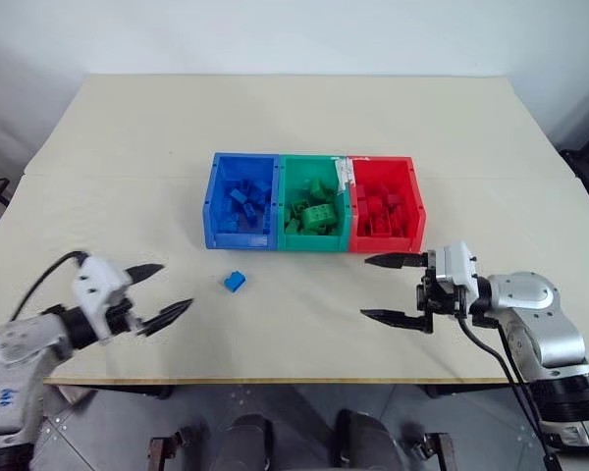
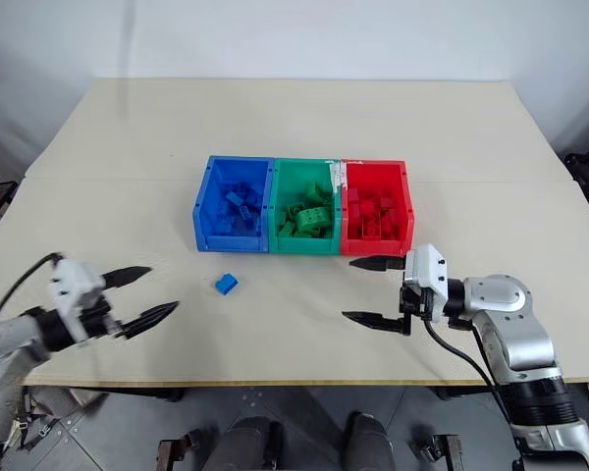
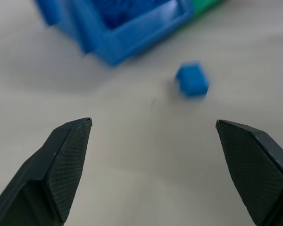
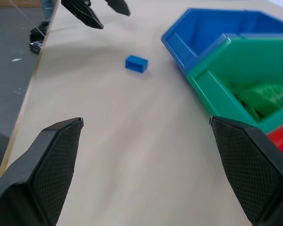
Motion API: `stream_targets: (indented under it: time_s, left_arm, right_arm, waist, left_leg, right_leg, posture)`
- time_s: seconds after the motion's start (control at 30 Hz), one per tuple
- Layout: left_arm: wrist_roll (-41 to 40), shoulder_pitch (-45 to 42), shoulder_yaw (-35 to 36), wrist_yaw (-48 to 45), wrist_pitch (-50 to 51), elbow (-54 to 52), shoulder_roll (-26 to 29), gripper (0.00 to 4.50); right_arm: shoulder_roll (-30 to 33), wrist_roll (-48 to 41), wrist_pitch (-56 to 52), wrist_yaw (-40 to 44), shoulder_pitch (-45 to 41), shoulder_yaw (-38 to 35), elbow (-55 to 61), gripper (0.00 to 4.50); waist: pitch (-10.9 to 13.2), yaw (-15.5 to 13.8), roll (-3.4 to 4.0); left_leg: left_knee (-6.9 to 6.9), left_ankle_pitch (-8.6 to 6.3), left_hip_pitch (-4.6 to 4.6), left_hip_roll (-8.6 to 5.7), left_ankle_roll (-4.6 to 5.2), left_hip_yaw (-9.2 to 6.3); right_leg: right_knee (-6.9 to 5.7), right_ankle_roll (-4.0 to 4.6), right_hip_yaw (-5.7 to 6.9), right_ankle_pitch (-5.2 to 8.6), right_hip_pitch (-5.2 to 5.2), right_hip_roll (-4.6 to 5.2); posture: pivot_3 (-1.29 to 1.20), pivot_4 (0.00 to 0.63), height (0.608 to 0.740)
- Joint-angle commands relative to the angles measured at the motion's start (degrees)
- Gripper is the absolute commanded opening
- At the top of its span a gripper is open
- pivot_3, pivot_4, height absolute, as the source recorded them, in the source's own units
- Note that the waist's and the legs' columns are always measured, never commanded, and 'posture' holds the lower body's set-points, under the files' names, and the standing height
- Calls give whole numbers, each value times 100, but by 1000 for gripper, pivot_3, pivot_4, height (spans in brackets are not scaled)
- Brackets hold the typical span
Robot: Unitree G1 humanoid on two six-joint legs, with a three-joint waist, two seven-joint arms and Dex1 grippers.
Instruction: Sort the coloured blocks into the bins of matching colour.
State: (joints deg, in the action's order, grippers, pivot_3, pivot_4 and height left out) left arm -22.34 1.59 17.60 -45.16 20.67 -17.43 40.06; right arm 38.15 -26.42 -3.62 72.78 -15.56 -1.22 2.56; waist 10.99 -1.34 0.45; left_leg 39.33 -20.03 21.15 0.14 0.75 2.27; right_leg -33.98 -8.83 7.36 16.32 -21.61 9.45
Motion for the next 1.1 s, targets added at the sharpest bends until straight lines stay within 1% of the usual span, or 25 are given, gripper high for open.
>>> stream_targets:
  time_s: [0.03,0.1,0.23,0.27,0.33,0.37,0.53,0.63,0.67,0.73,0.83,0.97,1.03,1.1]
  left_arm:
    - [327,-406,-679,739,709,-553,-177,4485]
    - [446,-660,-1019,1057,1018,-605,-371,4485]
    - [1018,-912,-1665,1385,1339,-402,-385,4485]
    - [1060,-998,-1786,1460,1473,-357,-449,4301]
    - [1106,-1128,-1890,1627,1651,-332,-595,3874]
    - [1080,-1162,-1928,1627,1742,-339,-636,3583]
    - [1053,-1119,-1989,1533,2006,-307,-594,1975]
    - [1034,-1074,-1963,1428,1921,-296,-531,1037]
    - [988,-1079,-1932,1297,1678,-296,-515,926]
    - [850,-1151,-1799,1089,1227,-348,-534,927]
    - [646,-1479,-1480,1129,957,-329,-688,927]
    - [451,-2503,-1128,1381,688,181,-1070,927]
    - [468,-2815,-1094,1438,598,423,-1197,927]
    - [676,-3204,-1189,1502,386,923,-1269,927]
  right_arm:
    - [153,-34,99,-154,211,-373,144,4500]
    - [194,-26,90,-219,340,-465,188,4500]
    - [188,-40,51,-350,494,-529,310,4500]
    - [176,-43,47,-382,549,-539,370,4500]
    - [164,-57,31,-448,622,-557,457,4500]
    - [160,-66,8,-498,666,-567,525,4500]
    - [183,-76,-66,-676,792,-596,723,4500]
    - [199,-94,-93,-744,835,-613,805,4500]
    - [195,-99,-119,-783,839,-610,849,4500]
    - [190,-119,-158,-849,865,-631,933,4500]
    - [183,-150,-193,-976,934,-718,1000,4500]
    - [12,-251,-246,-1353,1012,-903,1151,4500]
    - [-91,-252,-180,-1516,1019,-968,1186,4500]
    - [-280,-165,-17,-1825,969,-1069,1190,4500]
  waist:
    - [0,-1,0]
    - [-1,-3,2]
    - [-2,25,1]
    - [-2,19,0]
    - [-2,0,1]
    - [-2,-1,0]
    - [-2,-11,1]
    - [-3,-7,1]
    - [-3,-6,2]
    - [-3,-2,2]
    - [-2,-18,1]
    - [-3,-87,-1]
    - [-4,-76,-2]
    - [-4,-63,-2]
  left_leg:
    - [0,0,0,-2,0,3]
    - [0,1,-3,-3,0,6]
    - [-1,1,-5,-1,0,22]
    - [-2,1,-6,2,-1,28]
    - [-2,2,-4,1,-2,28]
    - [-2,2,-4,1,-2,29]
    - [0,3,-6,1,-2,23]
    - [0,4,-8,1,-4,22]
    - [0,5,-9,2,-5,21]
    - [0,5,-10,3,-5,19]
    - [0,4,-6,3,-5,18]
    - [19,5,6,-1,-4,13]
    - [22,5,5,-1,-4,14]
    - [18,4,2,-3,-3,18]
  right_leg:
    - [0,0,0,0,1,0]
    - [-2,0,-2,0,1,0]
    - [0,0,-5,0,0,-2]
    - [1,0,-4,0,0,-5]
    - [1,0,-3,0,0,-5]
    - [1,0,-4,0,0,-5]
    - [1,0,-6,0,2,-4]
    - [-1,0,-8,0,2,-4]
    - [-1,0,-8,0,2,-4]
    - [0,0,-8,0,2,-5]
    - [2,0,-7,0,0,-4]
    - [-1,0,5,0,6,-2]
    - [-4,-1,5,-1,7,-3]
    - [-3,-1,3,-1,7,-3]
  posture:
    - [0,150,740]
    - [0,150,740]
    - [0,150,740]
    - [0,150,740]
    - [0,150,740]
    - [0,150,740]
    - [0,150,740]
    - [0,150,740]
    - [0,150,740]
    - [0,150,740]
    - [0,150,740]
    - [0,150,740]
    - [0,150,740]
    - [0,150,740]
